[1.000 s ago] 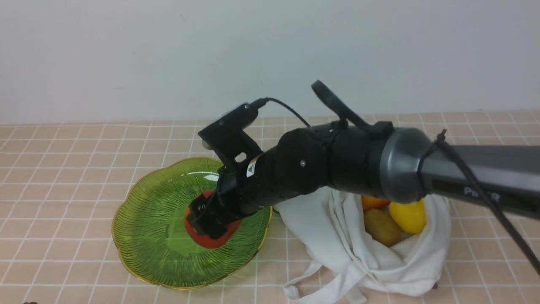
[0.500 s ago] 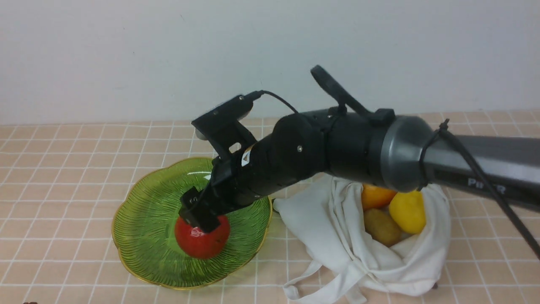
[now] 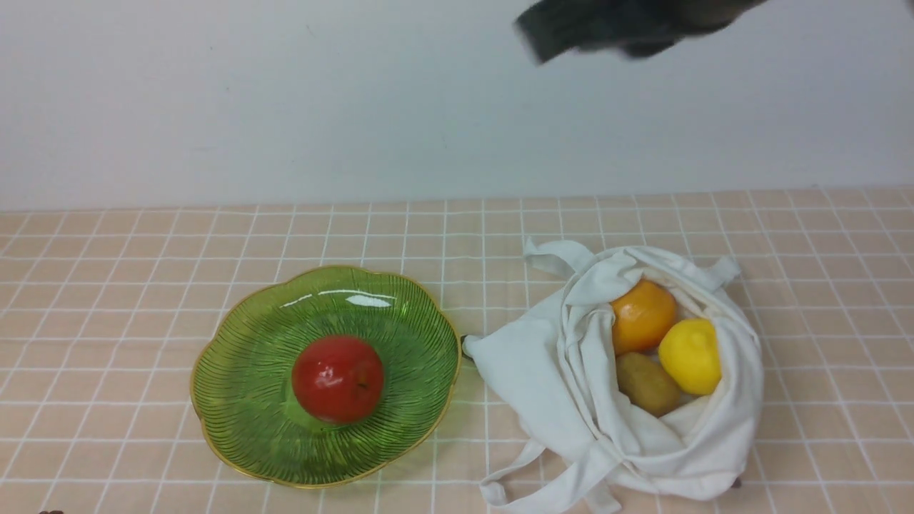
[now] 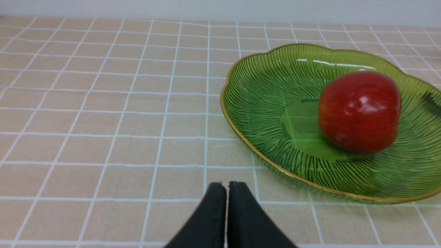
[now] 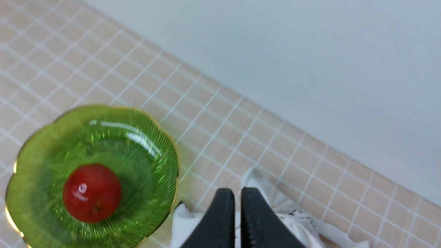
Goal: Take the fruit out of the bag on the brown coffee tablecloth and place them on the plate.
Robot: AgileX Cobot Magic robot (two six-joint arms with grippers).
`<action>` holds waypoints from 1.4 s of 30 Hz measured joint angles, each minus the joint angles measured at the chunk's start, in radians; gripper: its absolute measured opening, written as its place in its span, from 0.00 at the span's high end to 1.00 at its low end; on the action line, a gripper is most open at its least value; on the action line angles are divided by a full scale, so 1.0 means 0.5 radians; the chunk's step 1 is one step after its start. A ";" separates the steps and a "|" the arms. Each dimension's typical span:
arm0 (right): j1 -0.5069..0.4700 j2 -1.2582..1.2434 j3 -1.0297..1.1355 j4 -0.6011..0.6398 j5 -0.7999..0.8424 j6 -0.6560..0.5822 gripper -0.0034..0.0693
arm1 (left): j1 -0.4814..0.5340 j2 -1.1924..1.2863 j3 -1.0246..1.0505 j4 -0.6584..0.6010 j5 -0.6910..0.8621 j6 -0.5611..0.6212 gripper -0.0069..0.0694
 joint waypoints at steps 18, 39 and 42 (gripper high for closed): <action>0.000 -2.377 1.828 0.010 -0.775 0.341 0.97 | 0.000 0.000 0.000 0.000 0.000 0.002 0.92; 0.001 -2.659 2.468 0.142 -0.970 0.406 0.97 | 0.000 0.000 0.000 -0.006 0.000 0.002 0.92; 0.001 -2.652 2.487 0.207 -1.087 0.298 0.97 | 0.000 0.000 0.000 -0.006 0.000 -0.002 0.92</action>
